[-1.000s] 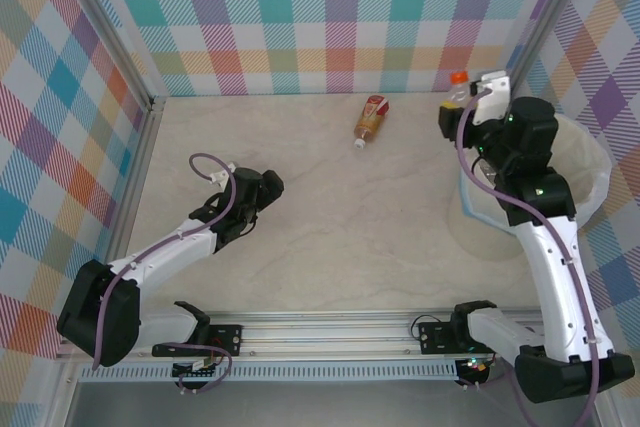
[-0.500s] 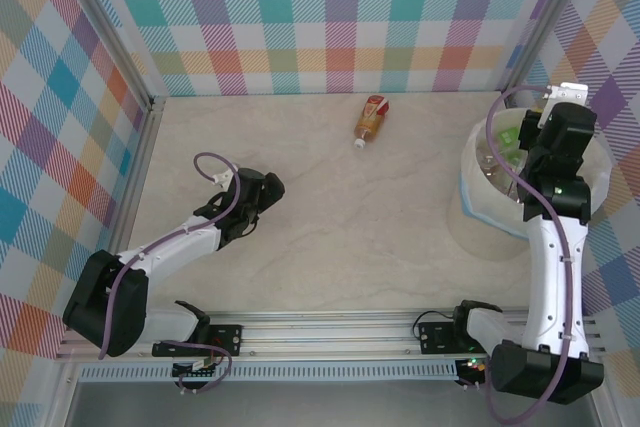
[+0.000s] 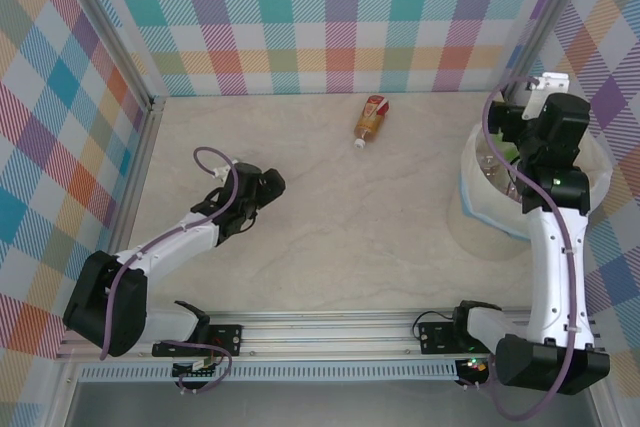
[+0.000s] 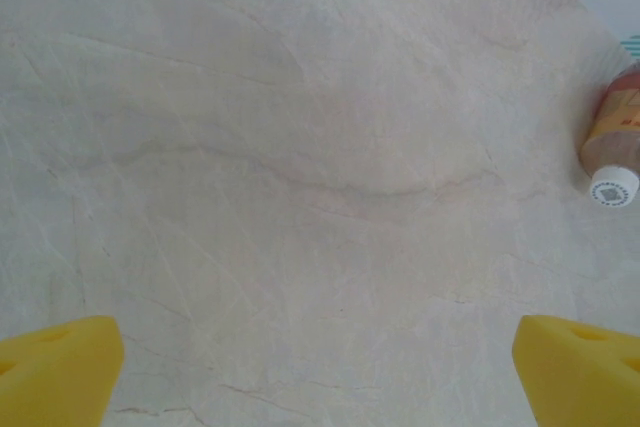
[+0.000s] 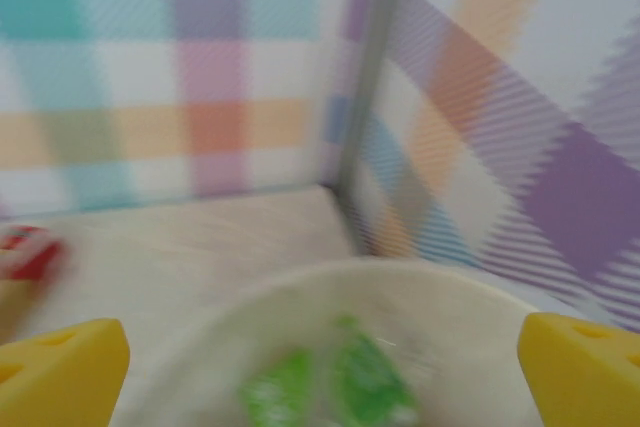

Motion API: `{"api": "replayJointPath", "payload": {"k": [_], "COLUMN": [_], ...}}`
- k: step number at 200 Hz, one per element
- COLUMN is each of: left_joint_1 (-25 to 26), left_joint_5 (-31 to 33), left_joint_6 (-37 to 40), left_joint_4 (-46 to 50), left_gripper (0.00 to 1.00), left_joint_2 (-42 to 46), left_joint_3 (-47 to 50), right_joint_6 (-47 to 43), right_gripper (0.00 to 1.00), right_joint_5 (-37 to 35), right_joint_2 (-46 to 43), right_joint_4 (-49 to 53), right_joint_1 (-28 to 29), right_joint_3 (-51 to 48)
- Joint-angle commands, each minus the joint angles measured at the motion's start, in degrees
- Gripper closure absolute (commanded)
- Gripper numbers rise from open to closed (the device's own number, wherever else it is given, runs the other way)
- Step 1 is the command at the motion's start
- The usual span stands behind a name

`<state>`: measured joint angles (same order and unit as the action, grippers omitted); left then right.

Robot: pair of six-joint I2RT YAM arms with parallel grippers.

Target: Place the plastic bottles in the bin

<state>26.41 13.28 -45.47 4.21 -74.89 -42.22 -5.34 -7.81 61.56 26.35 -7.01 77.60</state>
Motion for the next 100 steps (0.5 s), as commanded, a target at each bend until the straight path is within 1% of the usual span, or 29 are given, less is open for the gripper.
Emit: {"api": "replayJointPath", "payload": {"k": [1, 10, 21, 37, 57, 63, 75, 91, 100], "left_joint_1": [-1.0, -1.07, -1.05, -1.1, -1.11, -1.15, -1.13, -1.19, -1.19], "left_joint_5": [-1.81, -1.85, -1.84, -2.18, -3.52, -3.84, -4.23, -3.68, -3.34], "left_joint_6": [1.67, 1.69, 1.53, 1.23, 1.43, 1.39, 1.43, 1.12, 1.05], "left_joint_4": [-1.69, -1.72, -1.82, -1.84, -3.64, -4.15, -5.14, -6.03, -5.91], "left_gripper": [0.0, 0.0, 0.0, 0.0, 0.0, 0.0, 0.0, 0.0, 0.0], "left_joint_2": [-0.31, -0.35, -0.3, -0.25, 0.29, 0.61, 1.45, 2.93, 3.7], "left_joint_3": [-2.49, -2.84, -2.93, -2.81, -1.65, -1.17, -0.14, 1.57, 2.23], "right_joint_6": [11.76, 13.38, 11.72, 10.36, 13.88, 14.86, 16.55, 18.6, 18.69], "right_gripper": [0.0, 0.0, 0.0, 0.0, 0.0, 0.0, 0.0, 0.0, 0.0], "right_joint_5": [29.04, 32.21, 31.3, 25.41, 13.31, 8.91, 2.76, -2.63, -4.41], "right_joint_2": [1.73, 3.82, 6.93, 12.43, 20.48, 22.82, 27.37, 33.69, 36.68], "right_joint_4": [-4.02, -6.24, -6.62, -6.89, -7.11, -7.21, -9.0, -11.96, -12.63], "right_joint_1": [3.13, 6.32, 11.75, 18.33, 23.79, 25.1, 26.53, 26.74, 26.77], "right_joint_3": [1.9, 1.98, 2.91, 4.11, 6.13, 6.73, 6.96, 7.33, 8.11]}}
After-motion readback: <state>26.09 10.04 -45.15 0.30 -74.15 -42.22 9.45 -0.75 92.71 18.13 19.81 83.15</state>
